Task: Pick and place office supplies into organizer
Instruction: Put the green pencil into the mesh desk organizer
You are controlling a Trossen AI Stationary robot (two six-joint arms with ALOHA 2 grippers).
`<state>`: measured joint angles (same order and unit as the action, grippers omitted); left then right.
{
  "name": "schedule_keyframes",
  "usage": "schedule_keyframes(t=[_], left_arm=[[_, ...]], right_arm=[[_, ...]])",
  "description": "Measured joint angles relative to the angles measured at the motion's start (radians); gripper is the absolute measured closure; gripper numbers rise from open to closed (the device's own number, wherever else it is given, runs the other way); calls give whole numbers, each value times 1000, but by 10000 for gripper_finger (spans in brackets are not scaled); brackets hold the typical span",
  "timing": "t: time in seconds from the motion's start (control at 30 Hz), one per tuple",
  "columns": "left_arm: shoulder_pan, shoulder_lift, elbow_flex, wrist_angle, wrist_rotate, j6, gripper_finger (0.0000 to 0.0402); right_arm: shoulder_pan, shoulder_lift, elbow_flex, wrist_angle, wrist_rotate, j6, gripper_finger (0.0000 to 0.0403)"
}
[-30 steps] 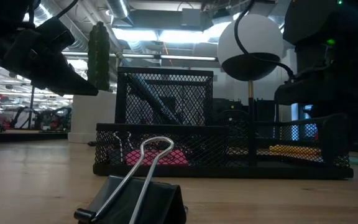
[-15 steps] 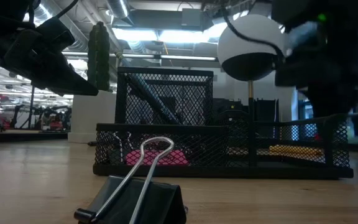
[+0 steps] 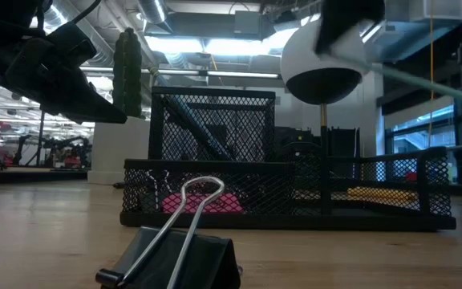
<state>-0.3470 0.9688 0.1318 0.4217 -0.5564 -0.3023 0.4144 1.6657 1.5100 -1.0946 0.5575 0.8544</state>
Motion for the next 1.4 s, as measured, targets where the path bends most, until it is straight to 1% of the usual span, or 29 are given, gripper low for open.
schedule_keyframes(t=[0.13,0.2,0.27,0.33,0.4,0.47,0.53,0.63,0.73,0.87,1.0,1.1,1.2,1.4], left_arm=[[0,0,0,0,0,0,343],[0,0,0,0,0,0,343],[0,0,0,0,0,1,343],[0,0,0,0,0,1,343],[0,0,0,0,0,1,343],[0,0,0,-4,0,1,343],[0,0,0,-5,0,0,343],[0,0,0,-5,0,0,343],[0,0,0,-5,0,0,343],[0,0,0,-6,0,0,343],[0,0,0,-7,0,0,343],[0,0,0,-7,0,0,343],[0,0,0,-7,0,0,343],[0,0,0,-8,0,0,343]], right_arm=[[16,-23,101,65,141,-170,381],[23,-27,131,146,176,-273,381],[28,-27,145,274,182,-400,381],[30,-27,139,423,179,-542,381],[30,-27,113,585,149,-672,381],[29,-26,75,722,91,-764,381],[20,-24,39,835,5,-814,381],[-1,-24,-27,990,-142,-836,383],[-17,-24,-107,1101,-217,-861,383],[-32,-24,-220,1237,-222,-864,383],[-46,-24,-316,1375,-223,-835,383],[-58,-24,-367,1426,-241,-822,383],[-77,-24,-405,1448,-265,-761,383],[-114,-24,-473,1483,-274,-675,384]])
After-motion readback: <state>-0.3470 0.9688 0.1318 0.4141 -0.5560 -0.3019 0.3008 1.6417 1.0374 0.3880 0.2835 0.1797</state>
